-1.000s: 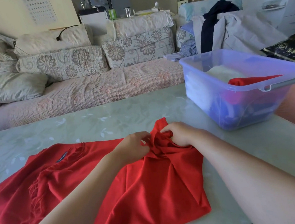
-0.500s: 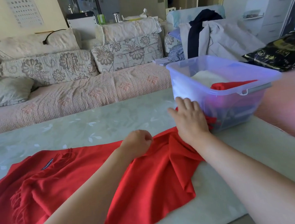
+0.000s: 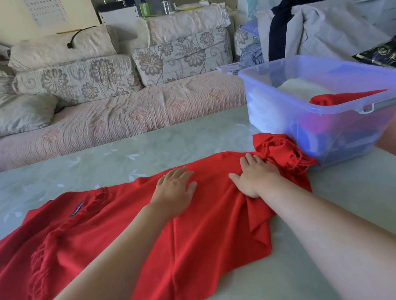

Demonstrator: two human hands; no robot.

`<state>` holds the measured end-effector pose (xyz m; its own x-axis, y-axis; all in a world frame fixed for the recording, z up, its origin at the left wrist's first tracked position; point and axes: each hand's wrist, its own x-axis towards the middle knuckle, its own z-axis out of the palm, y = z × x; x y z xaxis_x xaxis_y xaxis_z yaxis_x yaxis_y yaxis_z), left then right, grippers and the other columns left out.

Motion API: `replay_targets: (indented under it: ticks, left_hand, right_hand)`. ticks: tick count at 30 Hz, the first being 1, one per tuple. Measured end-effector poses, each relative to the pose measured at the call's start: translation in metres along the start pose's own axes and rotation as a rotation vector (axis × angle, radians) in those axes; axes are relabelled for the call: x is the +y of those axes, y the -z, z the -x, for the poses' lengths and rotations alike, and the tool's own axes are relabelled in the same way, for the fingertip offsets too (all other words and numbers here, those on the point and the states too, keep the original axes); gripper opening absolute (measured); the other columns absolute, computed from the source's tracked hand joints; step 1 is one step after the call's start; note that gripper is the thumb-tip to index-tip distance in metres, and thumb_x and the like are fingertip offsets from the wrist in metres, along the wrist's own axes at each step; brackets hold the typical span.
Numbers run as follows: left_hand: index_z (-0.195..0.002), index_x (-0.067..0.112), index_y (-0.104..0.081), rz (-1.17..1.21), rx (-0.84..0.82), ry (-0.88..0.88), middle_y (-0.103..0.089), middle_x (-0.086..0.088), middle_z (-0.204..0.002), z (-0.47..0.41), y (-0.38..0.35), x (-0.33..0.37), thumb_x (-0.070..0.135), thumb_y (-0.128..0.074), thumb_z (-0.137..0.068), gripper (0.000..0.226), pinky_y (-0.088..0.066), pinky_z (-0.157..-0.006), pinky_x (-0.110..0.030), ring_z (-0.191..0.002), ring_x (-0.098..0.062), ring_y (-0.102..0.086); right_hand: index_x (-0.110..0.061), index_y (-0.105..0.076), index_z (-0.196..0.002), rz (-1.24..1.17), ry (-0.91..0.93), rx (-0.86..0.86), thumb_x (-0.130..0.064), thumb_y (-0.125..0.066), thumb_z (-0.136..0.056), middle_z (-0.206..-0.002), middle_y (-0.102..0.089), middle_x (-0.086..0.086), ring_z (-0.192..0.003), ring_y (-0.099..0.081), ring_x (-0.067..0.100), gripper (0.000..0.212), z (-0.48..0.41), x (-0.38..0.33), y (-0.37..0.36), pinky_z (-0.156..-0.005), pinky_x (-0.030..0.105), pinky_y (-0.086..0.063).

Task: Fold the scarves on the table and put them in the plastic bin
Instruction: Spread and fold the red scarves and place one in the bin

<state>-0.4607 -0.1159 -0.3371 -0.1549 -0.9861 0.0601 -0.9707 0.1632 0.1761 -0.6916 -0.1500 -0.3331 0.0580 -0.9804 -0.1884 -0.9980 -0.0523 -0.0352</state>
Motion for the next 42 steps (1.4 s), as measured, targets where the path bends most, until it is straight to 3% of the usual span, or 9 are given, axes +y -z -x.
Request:
replay_targets:
  ticks: [6,9,12,18,22,26,31,36,42]
  left_hand:
    - [-0.154,0.043,-0.004,-0.072,-0.174,0.035,0.007,0.012,-0.164,-0.011,-0.016,-0.024,0.063,-0.022,-0.098,0.063,0.006,-0.121,-0.046,-0.15,-0.011,0.01]
    - [-0.153,0.046,-0.001,-0.094,-0.19,0.065,0.008,0.014,-0.163,-0.022,-0.013,-0.031,0.069,-0.021,-0.094,0.066,0.006,-0.12,-0.053,-0.15,-0.012,0.01]
    - [-0.153,0.046,0.002,-0.105,-0.221,0.087,0.01,0.012,-0.163,-0.024,-0.01,-0.035,0.071,-0.019,-0.093,0.068,0.006,-0.119,-0.055,-0.15,-0.015,0.011]
    - [-0.156,0.031,-0.013,-0.039,0.007,-0.019,-0.011,0.004,-0.164,0.003,-0.005,-0.014,0.051,-0.031,-0.101,0.061,-0.004,-0.122,-0.042,-0.151,-0.017,-0.006]
    - [-0.148,0.028,-0.035,0.064,0.153,-0.171,-0.036,0.007,-0.153,0.035,-0.005,0.021,0.042,-0.043,-0.099,0.052,-0.02,-0.115,-0.033,-0.143,-0.015,-0.028]
    - [-0.145,0.025,-0.039,0.147,0.114,-0.234,-0.042,0.006,-0.148,0.061,-0.01,0.052,0.04,-0.045,-0.099,0.05,-0.026,-0.113,-0.033,-0.139,-0.015,-0.034]
    - [-0.145,0.025,-0.039,0.196,0.054,-0.177,-0.039,0.006,-0.149,0.083,-0.019,0.075,0.042,-0.041,-0.1,0.048,-0.027,-0.114,-0.036,-0.139,-0.017,-0.034]
    - [-0.155,0.028,-0.019,0.104,-0.073,-0.128,-0.011,0.006,-0.164,0.101,-0.028,0.086,0.048,-0.032,-0.102,0.058,0.0,-0.123,-0.039,-0.151,-0.014,-0.002]
    - [-0.156,0.037,-0.009,0.01,-0.096,-0.123,0.0,0.005,-0.165,0.107,-0.028,0.091,0.066,-0.034,-0.094,0.072,0.003,-0.122,-0.047,-0.151,-0.016,0.007]
  right_hand:
    - [-0.01,-0.02,-0.157,0.105,0.035,0.101,-0.051,-0.027,-0.101,-0.164,-0.014,0.017,-0.152,-0.01,0.032,0.069,-0.021,-0.02,0.001,-0.122,0.047,-0.012]
    - [-0.026,-0.017,-0.159,-0.028,0.268,0.045,-0.054,-0.028,-0.102,-0.166,-0.012,0.011,-0.153,-0.01,0.027,0.065,-0.018,-0.027,0.005,-0.123,0.045,-0.014]
    - [-0.035,-0.008,-0.159,0.022,0.274,-0.031,-0.061,-0.025,-0.1,-0.168,0.0,0.006,-0.154,-0.003,0.023,0.066,-0.021,-0.016,-0.001,-0.124,0.045,-0.009]
    - [-0.023,-0.021,-0.158,0.022,0.246,0.062,-0.048,-0.036,-0.102,-0.163,-0.021,0.011,-0.15,-0.021,0.026,0.063,-0.012,-0.001,0.009,-0.121,0.04,-0.019]
    - [-0.027,-0.059,-0.12,-0.031,0.455,0.277,-0.015,-0.056,-0.081,-0.122,-0.054,0.0,-0.12,-0.05,0.024,0.041,0.024,0.001,0.023,-0.1,0.035,-0.037]
    - [-0.029,-0.055,-0.076,-0.067,0.584,0.231,-0.007,-0.054,-0.064,-0.083,-0.046,-0.012,-0.086,-0.049,0.017,0.025,0.069,0.01,0.028,-0.073,0.025,-0.031]
    - [-0.03,-0.062,-0.097,0.006,0.608,0.061,-0.008,-0.062,-0.067,-0.102,-0.052,-0.006,-0.098,-0.051,0.018,0.037,0.101,0.033,0.01,-0.085,0.032,-0.044]
    - [-0.022,-0.073,-0.087,0.039,0.546,0.128,0.002,-0.057,-0.078,-0.099,-0.067,-0.004,-0.099,-0.062,0.022,0.031,0.107,0.043,0.014,-0.076,0.029,-0.043]
    - [-0.019,-0.07,-0.109,0.5,0.266,0.028,-0.019,-0.054,-0.089,-0.116,-0.069,0.005,-0.11,-0.064,0.028,0.026,0.125,0.063,0.034,-0.094,0.034,-0.047]
